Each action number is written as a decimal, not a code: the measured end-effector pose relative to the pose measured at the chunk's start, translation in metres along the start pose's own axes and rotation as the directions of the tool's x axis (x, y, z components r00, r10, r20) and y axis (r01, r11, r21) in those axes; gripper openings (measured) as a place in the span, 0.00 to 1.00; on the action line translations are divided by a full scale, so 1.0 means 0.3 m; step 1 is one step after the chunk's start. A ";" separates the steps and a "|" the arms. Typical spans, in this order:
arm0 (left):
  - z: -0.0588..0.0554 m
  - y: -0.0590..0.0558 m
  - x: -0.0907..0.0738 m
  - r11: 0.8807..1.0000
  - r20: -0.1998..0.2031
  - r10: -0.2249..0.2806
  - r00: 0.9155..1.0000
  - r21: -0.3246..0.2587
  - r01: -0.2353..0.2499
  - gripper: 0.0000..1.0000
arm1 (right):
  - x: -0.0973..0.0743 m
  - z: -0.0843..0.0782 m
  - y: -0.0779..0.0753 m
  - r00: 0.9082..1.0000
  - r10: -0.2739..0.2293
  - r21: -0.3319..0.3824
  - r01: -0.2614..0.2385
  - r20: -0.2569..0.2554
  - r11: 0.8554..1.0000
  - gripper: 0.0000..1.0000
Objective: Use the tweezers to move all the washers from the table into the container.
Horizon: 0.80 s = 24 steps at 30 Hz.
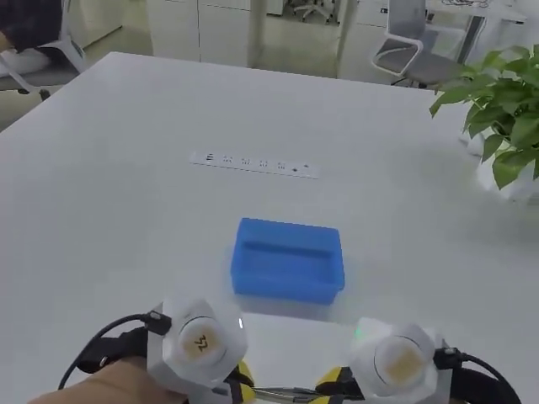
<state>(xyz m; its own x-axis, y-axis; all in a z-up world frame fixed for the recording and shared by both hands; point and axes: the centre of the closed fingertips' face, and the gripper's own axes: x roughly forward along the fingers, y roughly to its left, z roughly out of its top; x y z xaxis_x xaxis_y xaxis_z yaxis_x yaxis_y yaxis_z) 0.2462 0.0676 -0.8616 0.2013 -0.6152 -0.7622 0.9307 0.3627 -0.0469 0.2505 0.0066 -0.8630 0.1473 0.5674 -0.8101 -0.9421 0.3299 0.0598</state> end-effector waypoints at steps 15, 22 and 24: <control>0.096 0.020 -0.230 0.909 0.201 0.291 0.935 -0.363 -0.205 0.53 | -0.207 0.110 0.001 0.966 -0.166 0.210 0.124 0.199 0.970 0.26; 0.081 0.057 -0.380 0.823 0.217 0.449 0.867 -0.479 -0.306 0.68 | -0.315 0.133 -0.012 0.918 -0.255 0.353 0.140 0.303 0.925 0.36; 0.074 0.076 -0.417 0.802 0.218 0.497 0.840 -0.484 -0.350 0.79 | -0.344 0.128 -0.019 0.903 -0.285 0.397 0.145 0.321 0.906 0.42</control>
<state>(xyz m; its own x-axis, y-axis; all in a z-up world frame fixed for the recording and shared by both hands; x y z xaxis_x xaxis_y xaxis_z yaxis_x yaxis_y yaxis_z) 0.2490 0.1372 -0.7528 0.6985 -0.4886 -0.5228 0.5286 0.8448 -0.0833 0.2521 -0.0248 -0.7575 0.4982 0.6608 -0.5614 -0.7130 0.6807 0.1684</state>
